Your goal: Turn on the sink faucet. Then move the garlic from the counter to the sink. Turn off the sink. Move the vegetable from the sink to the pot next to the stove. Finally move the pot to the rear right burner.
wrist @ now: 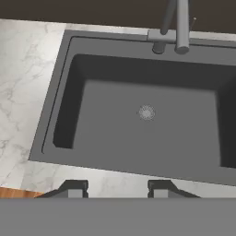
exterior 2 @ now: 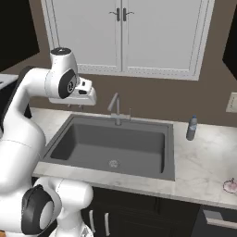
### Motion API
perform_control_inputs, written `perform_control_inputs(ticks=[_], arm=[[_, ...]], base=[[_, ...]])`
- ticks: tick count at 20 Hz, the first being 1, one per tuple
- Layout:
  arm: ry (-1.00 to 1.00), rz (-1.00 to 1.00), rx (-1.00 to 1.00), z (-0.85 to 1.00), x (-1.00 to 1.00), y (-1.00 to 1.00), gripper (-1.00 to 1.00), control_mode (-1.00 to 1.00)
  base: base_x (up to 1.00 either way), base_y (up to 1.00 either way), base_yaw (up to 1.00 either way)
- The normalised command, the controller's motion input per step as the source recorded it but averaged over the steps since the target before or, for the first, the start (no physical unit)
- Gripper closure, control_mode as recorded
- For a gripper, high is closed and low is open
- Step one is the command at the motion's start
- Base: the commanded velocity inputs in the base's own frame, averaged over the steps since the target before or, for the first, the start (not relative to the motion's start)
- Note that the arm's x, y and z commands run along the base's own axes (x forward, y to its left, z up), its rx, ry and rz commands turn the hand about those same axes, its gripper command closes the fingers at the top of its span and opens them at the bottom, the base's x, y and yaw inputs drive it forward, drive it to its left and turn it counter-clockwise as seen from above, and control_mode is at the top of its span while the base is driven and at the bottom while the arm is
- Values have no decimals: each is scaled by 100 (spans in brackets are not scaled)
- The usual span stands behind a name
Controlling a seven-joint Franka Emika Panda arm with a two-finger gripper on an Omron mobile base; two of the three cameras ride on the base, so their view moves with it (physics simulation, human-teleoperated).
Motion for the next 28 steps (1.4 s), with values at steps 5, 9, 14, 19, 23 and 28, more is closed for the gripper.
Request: perform_control_inputs(ticks=[5, 9, 14, 19, 23, 28], arm=[[0, 0, 0, 0, 0, 0, -100, 100], [0, 0, 0, 0, 0, 0, -100, 100], [0, 0, 0, 0, 0, 0, -100, 100], [0, 0, 0, 0, 0, 0, -100, 100], [0, 0, 0, 0, 0, 0, -100, 100], [0, 0, 0, 0, 0, 0, -100, 100]], base=[[1, -20, 0], [0, -74, 0], [0, -78, 0], [0, -75, 0], [3, -50, -1], [16, -25, -5]])
